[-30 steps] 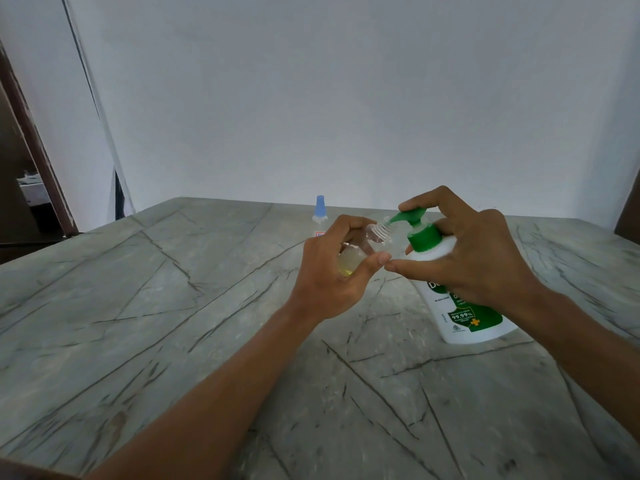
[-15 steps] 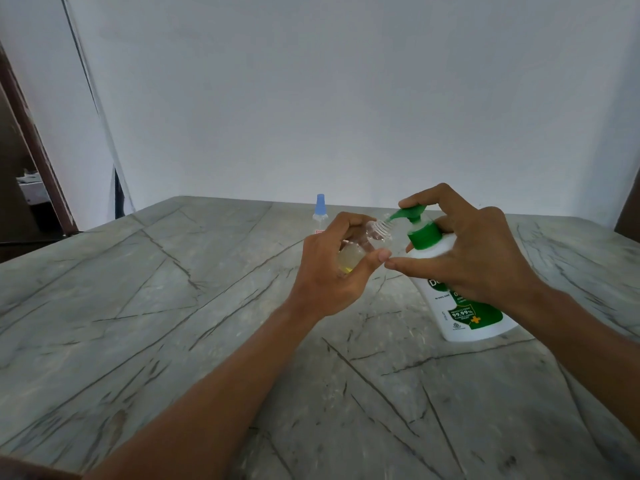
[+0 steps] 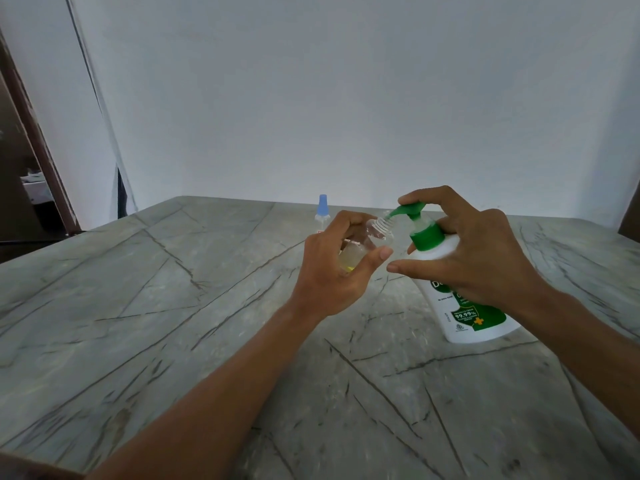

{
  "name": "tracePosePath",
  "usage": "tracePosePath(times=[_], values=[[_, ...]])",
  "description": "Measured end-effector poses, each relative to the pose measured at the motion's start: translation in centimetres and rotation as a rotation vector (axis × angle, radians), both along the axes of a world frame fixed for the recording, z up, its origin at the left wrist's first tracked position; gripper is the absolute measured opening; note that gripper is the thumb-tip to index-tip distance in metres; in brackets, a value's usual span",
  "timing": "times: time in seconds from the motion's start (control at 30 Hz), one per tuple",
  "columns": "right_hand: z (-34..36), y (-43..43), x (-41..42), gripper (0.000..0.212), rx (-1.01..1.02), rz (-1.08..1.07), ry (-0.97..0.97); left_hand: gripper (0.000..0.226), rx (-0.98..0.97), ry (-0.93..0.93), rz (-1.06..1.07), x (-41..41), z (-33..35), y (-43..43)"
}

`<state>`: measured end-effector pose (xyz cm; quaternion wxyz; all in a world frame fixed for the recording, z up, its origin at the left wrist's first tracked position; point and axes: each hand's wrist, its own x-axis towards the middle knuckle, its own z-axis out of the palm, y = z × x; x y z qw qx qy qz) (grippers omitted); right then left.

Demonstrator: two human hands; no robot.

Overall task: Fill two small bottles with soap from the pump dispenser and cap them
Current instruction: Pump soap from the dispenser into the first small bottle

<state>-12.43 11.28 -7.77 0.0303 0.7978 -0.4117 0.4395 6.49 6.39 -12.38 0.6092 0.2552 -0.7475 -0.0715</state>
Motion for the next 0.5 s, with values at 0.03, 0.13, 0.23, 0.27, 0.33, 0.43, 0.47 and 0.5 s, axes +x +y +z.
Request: tracePosePath(times=[0.03,0.13,0.23,0.27,0.33,0.43,0.47,0.5], values=[[-0.03,0.03,-0.02,0.071,-0.003,0.001,-0.012,0.037,0.001,-0.002,-0.002,-0.01,-0.01,0.0],[-0.14,0.01,-0.02,0.067,-0.01,0.009,-0.049,0.037,-0.007,-0.022,0.002,-0.08,-0.07,-0.03],[-0.05,0.0,0.02,0.067,-0.004,0.007,-0.038,0.036,-0.006,-0.021,0.003,-0.08,-0.07,-0.08],[-0.01,0.0,0.04,0.069,0.0,0.006,-0.018,0.036,-0.002,-0.012,0.002,-0.04,-0.05,-0.1],[0.05,0.04,0.13,0.074,0.005,0.001,0.021,0.037,0.004,0.011,0.002,0.02,-0.01,-0.06],[0.05,0.0,0.16,0.076,-0.001,-0.024,0.046,0.037,0.012,0.02,0.0,0.0,0.09,-0.04],[0.05,-0.04,0.15,0.075,0.0,-0.028,0.041,0.036,0.014,0.021,0.0,0.0,0.1,-0.03],[0.06,-0.06,0.12,0.074,0.001,-0.026,0.027,0.036,0.015,0.02,0.001,-0.01,0.09,-0.01]])
